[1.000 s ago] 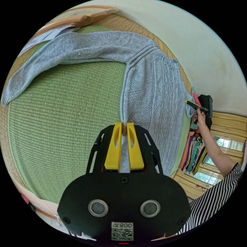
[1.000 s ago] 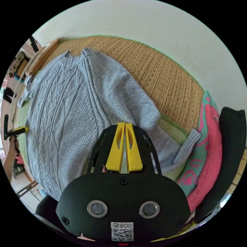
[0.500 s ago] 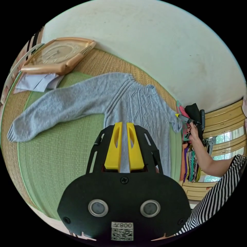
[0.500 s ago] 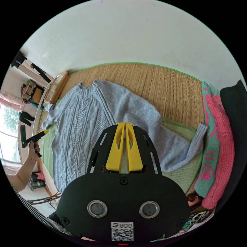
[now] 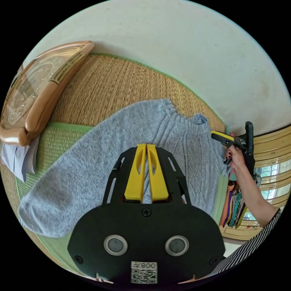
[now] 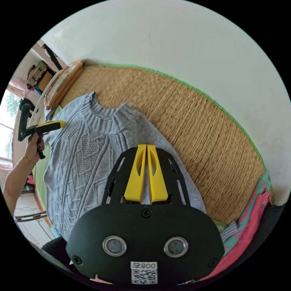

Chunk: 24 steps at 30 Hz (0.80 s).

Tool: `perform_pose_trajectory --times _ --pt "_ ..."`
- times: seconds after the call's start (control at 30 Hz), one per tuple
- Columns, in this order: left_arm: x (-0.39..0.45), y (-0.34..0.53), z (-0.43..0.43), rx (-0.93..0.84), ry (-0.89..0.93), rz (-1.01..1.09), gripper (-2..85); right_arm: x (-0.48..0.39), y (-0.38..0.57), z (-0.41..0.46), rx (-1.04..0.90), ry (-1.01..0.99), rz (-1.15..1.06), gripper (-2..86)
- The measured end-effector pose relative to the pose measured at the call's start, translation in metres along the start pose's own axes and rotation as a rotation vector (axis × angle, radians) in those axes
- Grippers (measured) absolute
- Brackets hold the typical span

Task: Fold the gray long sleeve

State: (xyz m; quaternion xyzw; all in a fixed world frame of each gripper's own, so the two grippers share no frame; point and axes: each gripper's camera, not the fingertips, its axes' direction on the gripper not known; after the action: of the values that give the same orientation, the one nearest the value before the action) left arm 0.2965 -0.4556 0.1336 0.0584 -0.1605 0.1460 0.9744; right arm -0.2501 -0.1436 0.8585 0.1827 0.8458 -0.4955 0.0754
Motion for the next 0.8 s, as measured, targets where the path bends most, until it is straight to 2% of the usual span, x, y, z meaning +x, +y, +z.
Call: perform_pose_trajectory --times 0.1,0.2,0.3,0.5,0.6,0.7,0.8 --pt "-0.002 -0.008 0.003 0.003 -0.020 0.009 0.2 0.002 0.004 0.003 0.003 0.003 -0.024 0.1" --pt "-0.007 -0.015 0.004 0.022 -0.052 0.001 0.1 0.020 0.006 -0.003 0.027 0.120 0.071 0.0" --pt "-0.006 -0.020 0.006 0.038 -0.036 -0.007 0.1 0.052 0.012 -0.003 0.057 -0.079 0.209 0.0" --pt "0.015 -0.033 0.005 0.129 0.064 0.115 0.1 0.024 0.009 -0.024 0.207 -0.137 0.084 0.0" --pt "0.016 -0.050 0.021 0.091 0.041 0.098 0.1 0.013 -0.012 -0.005 0.158 -0.164 0.043 0.0" --pt "0.009 -0.062 0.039 0.041 -0.009 0.049 0.1 0.009 -0.031 0.032 0.039 -0.097 0.051 0.0" --pt "-0.001 -0.063 0.043 0.070 0.006 0.008 0.1 0.020 -0.031 0.036 0.099 -0.056 0.144 -0.1"
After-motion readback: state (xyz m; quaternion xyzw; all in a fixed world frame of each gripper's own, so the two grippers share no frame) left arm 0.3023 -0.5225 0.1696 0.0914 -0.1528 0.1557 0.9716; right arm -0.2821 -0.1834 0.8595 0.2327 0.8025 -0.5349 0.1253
